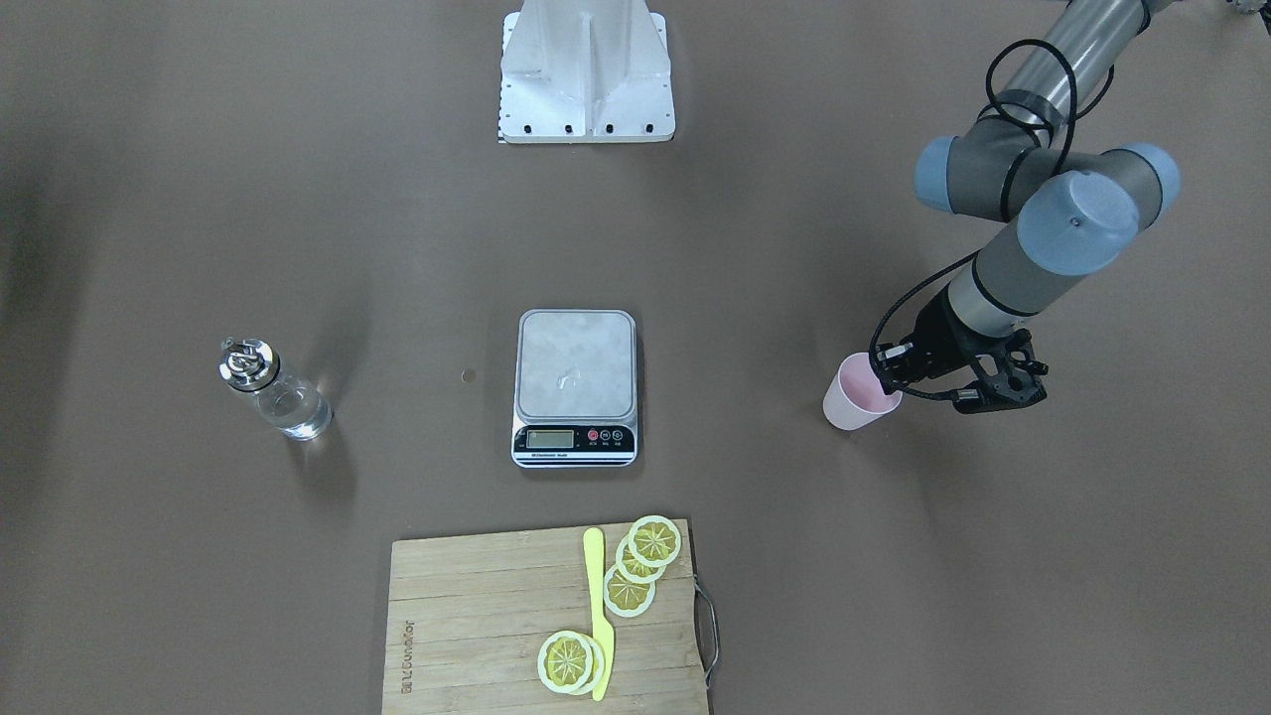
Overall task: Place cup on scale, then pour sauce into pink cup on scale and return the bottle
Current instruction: 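Reach the left gripper to the pink cup and grasp it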
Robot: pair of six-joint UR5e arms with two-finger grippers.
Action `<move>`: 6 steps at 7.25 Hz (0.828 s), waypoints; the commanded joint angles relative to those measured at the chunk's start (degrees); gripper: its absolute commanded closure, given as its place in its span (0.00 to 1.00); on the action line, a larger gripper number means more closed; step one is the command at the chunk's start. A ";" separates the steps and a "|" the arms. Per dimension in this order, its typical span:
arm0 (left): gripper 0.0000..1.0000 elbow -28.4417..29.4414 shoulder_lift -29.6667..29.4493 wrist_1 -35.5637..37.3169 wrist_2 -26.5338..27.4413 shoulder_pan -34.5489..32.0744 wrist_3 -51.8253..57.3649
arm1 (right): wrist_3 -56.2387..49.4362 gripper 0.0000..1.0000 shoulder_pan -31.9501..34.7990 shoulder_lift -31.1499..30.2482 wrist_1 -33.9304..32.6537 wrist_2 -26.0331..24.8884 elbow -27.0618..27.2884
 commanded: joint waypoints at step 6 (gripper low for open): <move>1.00 -9.01 -14.75 23.96 -3.49 0.52 -15.36 | 0.00 0.00 0.00 -0.18 -0.04 0.44 0.17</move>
